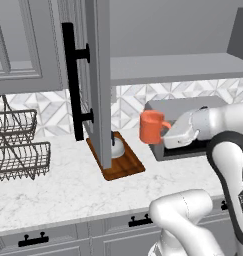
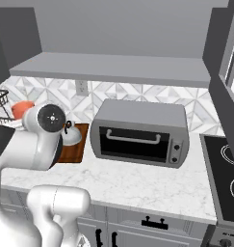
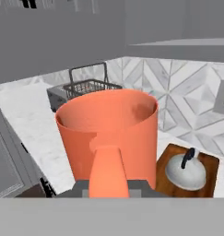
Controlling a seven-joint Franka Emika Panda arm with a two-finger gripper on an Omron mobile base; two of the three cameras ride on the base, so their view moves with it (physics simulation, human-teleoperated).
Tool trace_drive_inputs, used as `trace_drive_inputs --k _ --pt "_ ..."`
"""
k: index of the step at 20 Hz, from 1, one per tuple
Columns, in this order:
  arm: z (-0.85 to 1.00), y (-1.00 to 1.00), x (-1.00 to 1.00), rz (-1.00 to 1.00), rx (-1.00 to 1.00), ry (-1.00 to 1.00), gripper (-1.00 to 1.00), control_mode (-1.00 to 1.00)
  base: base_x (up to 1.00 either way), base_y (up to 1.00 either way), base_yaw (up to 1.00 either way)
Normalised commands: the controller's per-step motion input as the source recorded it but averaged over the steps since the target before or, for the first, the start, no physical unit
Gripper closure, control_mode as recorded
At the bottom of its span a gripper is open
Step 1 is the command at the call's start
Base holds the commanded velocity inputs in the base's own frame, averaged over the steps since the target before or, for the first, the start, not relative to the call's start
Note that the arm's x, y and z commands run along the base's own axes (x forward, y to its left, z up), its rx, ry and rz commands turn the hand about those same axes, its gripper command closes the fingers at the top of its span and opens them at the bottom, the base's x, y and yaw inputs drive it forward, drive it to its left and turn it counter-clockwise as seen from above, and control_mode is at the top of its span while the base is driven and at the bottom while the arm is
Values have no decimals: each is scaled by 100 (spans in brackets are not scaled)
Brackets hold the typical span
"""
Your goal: Pick the kettle from the counter and place it on the tray. Then pick the mug from the cabinet and place it on the tray. Then close the cabinet doors.
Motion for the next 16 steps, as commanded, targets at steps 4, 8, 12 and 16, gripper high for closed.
trace_drive_inputs --k 4,8,12,16 --pt "-90 9 1 5 -21 1 100 -100 0 0 0" --pt "-81 5 17 5 -12 0 100 -100 0 0 0" --pt "-79 5 15 10 -2 -1 100 -100 0 0 0" --pt "-81 15 23 11 0 -3 100 -100 0 0 0"
